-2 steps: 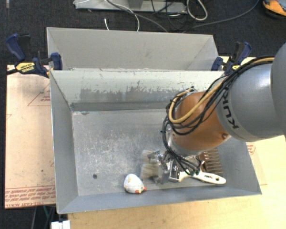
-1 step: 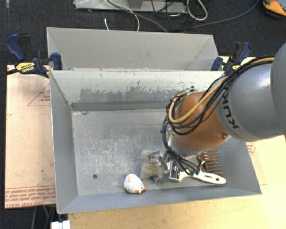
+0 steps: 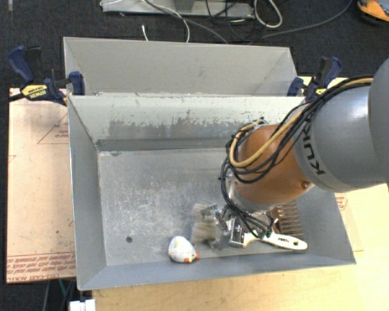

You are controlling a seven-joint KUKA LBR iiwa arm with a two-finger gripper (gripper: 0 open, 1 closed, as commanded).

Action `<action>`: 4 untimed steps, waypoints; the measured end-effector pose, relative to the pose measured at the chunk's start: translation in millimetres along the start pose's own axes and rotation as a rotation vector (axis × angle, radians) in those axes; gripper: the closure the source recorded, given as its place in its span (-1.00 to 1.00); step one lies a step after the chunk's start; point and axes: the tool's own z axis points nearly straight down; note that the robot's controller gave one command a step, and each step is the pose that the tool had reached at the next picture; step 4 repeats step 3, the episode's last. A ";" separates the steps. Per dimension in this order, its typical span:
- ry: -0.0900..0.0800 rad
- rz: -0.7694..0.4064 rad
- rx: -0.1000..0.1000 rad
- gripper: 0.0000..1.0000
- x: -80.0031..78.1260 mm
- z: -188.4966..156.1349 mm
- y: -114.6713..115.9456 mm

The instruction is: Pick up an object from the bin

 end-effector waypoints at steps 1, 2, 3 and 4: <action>0.005 0.001 -0.003 1.00 1.3 -22.7 1.7; 0.011 0.001 -0.005 1.00 2.2 -57.2 2.8; 0.006 0.001 -0.003 1.00 0.4 -94.4 2.6; 0.006 0.001 -0.003 1.00 0.4 -94.4 2.6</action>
Offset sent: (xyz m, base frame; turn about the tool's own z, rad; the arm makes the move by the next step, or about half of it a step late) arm -0.0020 0.0007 0.1047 0.0004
